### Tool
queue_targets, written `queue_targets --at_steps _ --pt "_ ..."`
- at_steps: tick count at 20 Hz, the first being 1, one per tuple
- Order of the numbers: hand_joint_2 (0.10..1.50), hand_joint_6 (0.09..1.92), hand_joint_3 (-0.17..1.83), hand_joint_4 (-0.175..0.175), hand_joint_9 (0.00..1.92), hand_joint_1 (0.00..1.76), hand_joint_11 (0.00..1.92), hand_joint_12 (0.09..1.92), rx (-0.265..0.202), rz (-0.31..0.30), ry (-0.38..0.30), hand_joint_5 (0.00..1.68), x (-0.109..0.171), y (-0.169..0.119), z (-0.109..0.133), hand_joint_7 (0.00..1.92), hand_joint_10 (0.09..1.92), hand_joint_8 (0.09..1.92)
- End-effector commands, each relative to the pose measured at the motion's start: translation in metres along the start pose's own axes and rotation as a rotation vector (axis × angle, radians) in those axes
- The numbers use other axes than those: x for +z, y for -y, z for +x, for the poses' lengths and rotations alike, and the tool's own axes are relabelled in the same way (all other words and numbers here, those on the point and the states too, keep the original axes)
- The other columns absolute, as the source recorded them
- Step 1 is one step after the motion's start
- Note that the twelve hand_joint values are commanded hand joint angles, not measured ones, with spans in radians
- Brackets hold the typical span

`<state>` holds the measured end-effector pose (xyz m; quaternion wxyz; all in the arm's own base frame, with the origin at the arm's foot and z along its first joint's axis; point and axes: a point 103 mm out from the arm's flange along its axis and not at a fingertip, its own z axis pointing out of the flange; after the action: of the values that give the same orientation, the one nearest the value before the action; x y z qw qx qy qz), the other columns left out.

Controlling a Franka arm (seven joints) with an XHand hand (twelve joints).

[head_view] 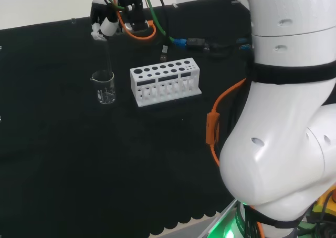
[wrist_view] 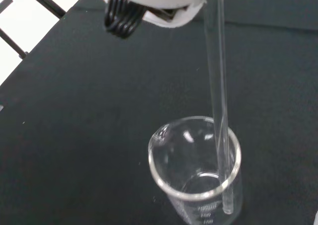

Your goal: Stir in the beaker to the left of the white test tube rack with the glass rod.

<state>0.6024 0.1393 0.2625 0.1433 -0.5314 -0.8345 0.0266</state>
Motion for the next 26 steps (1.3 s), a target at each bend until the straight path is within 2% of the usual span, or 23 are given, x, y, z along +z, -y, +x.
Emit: queue_targets --at_steps 1,6,13,20,26 --pt "0.67 1.03 0.80 -0.175 1.77 1.19 1.67 0.73 0.002 -0.029 -0.002 1.10 -0.009 0.007 0.013 1.56 0.57 0.85" --pt "0.67 1.03 0.80 -0.175 1.77 1.19 1.67 0.73 -0.016 -0.024 -0.015 1.10 -0.009 -0.004 0.033 1.56 0.57 0.85" --pt "0.68 1.03 0.80 -0.175 1.77 1.19 1.67 0.73 -0.043 -0.013 -0.025 1.10 -0.001 -0.021 0.044 1.56 0.57 0.85" --pt "0.68 1.03 0.79 -0.175 1.77 1.19 1.67 0.73 -0.038 -0.004 -0.026 1.09 -0.001 -0.035 0.028 1.56 0.57 0.85" --pt "0.68 1.03 0.79 -0.175 1.77 1.19 1.67 0.73 -0.020 -0.008 -0.020 1.09 -0.005 -0.031 0.014 1.56 0.57 0.85"
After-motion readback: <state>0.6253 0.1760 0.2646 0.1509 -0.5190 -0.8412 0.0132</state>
